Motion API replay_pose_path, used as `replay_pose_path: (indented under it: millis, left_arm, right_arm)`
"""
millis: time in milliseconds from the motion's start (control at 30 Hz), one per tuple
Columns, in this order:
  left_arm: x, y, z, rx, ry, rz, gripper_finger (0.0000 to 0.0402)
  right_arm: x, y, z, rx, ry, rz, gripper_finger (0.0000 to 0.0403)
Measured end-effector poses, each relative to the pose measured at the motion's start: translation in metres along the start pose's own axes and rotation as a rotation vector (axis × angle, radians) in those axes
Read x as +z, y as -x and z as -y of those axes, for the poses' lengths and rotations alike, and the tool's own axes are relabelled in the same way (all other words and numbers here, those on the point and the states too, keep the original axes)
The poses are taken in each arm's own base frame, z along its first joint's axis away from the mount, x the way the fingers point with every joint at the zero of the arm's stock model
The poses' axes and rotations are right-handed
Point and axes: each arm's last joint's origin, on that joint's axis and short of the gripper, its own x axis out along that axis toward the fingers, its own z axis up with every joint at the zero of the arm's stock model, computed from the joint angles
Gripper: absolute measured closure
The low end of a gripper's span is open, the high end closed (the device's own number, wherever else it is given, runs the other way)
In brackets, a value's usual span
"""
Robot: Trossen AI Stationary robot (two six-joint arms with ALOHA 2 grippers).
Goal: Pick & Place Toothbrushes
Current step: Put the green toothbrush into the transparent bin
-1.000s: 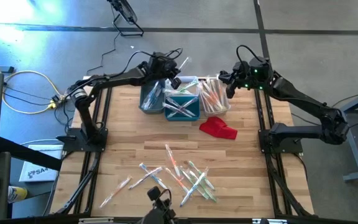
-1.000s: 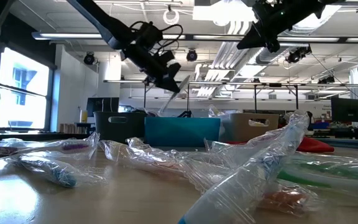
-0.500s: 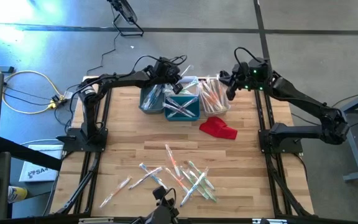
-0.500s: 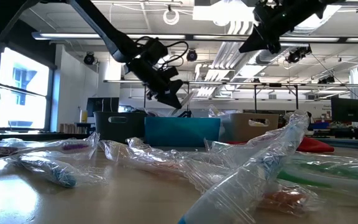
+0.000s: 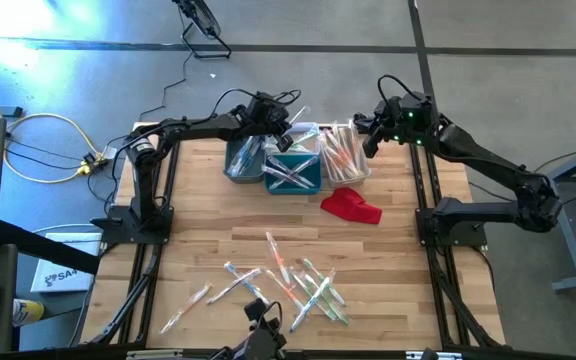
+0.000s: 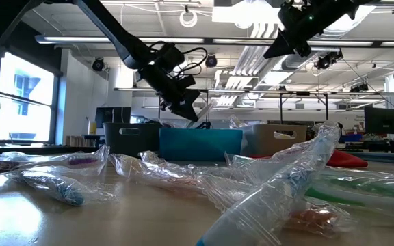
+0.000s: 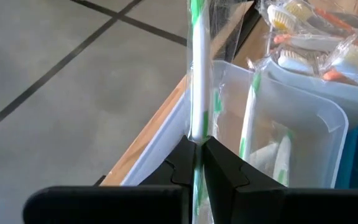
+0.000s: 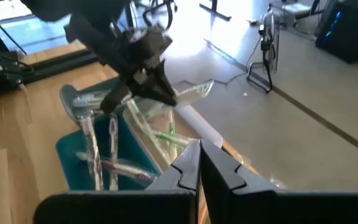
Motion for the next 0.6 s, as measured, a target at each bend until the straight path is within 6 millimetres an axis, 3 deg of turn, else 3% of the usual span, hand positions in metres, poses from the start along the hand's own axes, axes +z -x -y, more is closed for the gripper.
replay_pose_path:
  millis: [433, 600]
  left_arm:
    - [-0.0025, -0.0003, 0.0004, -0.002, 0.009, -0.023, 0.0385]
    - [-0.0025, -0.0003, 0.0004, -0.002, 0.009, -0.022, 0.0350]
  right_arm:
    - [0.0056, 0.0002, 0.0001, 0.001, 0.007, 0.057, 0.0400]
    - [0.0046, 0.0002, 0.0000, 0.001, 0.041, 0.046, 0.0400]
